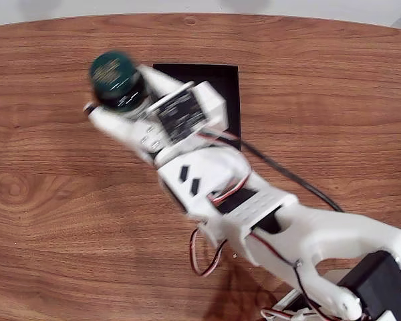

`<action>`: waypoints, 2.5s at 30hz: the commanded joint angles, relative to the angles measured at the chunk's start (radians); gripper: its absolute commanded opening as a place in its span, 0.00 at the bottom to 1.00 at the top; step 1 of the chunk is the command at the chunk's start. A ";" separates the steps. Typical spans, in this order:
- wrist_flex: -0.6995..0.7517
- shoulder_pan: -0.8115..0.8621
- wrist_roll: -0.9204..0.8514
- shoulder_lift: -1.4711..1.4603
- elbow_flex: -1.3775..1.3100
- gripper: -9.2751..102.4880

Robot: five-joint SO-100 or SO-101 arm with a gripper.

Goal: Pick up the pill bottle and place it in the black box.

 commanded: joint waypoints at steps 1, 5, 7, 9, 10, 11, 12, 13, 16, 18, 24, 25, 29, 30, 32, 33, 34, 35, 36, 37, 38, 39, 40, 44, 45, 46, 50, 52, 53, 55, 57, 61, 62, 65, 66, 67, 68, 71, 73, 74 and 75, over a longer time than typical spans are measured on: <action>-0.063 0.107 -0.023 0.051 -0.114 0.16; -0.067 0.183 -0.020 0.002 -0.152 0.16; -0.083 0.215 -0.015 -0.034 -0.170 0.16; -0.100 0.245 -0.005 -0.071 -0.181 0.16; -0.107 0.258 0.000 -0.087 -0.184 0.16; -0.112 0.270 0.008 -0.103 -0.186 0.16; -0.118 0.279 0.014 -0.118 -0.186 0.16; -0.124 0.287 0.018 -0.132 -0.186 0.16; -0.144 0.293 0.031 -0.172 -0.179 0.16; -0.163 0.291 0.040 -0.196 -0.170 0.16; -0.206 0.293 0.060 -0.278 -0.161 0.16; -0.209 0.296 0.061 -0.293 -0.164 0.16; -0.210 0.302 0.063 -0.342 -0.173 0.15; -0.210 0.302 0.063 -0.350 -0.173 0.15; -0.210 0.299 0.058 -0.367 -0.173 0.15; -0.210 0.298 0.055 -0.374 -0.173 0.15; -0.212 0.298 0.052 -0.383 -0.173 0.15; -0.212 0.296 0.049 -0.396 -0.176 0.15; -0.212 0.295 0.044 -0.407 -0.183 0.15; -0.213 0.293 0.035 -0.419 -0.189 0.15; -0.215 0.293 0.028 -0.428 -0.193 0.15; -0.215 0.291 0.020 -0.437 -0.198 0.15; -0.215 0.291 0.011 -0.446 -0.202 0.15; -0.225 0.276 -0.054 -0.457 -0.213 0.15; -0.230 0.270 -0.071 -0.457 -0.215 0.14; -0.238 0.264 -0.087 -0.457 -0.213 0.14; -0.276 0.239 -0.120 -0.465 -0.193 0.14; -0.322 0.227 -0.135 -0.486 -0.184 0.14; -0.347 0.222 -0.138 -0.499 -0.179 0.14; -0.394 0.213 -0.147 -0.522 -0.175 0.14; -0.431 0.209 -0.149 -0.543 -0.170 0.14; -0.468 0.209 -0.144 -0.588 -0.166 0.14; -0.476 0.210 -0.144 -0.597 -0.167 0.14; -0.483 0.215 -0.144 -0.626 -0.178 0.14; -0.483 0.218 -0.143 -0.637 -0.183 0.14; -0.483 0.221 -0.143 -0.647 -0.187 0.14; -0.483 0.225 -0.143 -0.660 -0.193 0.14; -0.482 0.235 -0.140 -0.698 -0.207 0.14; -0.482 0.241 -0.138 -0.726 -0.221 0.14; -0.479 0.242 -0.138 -0.738 -0.230 0.14; -0.477 0.244 -0.138 -0.749 -0.238 0.14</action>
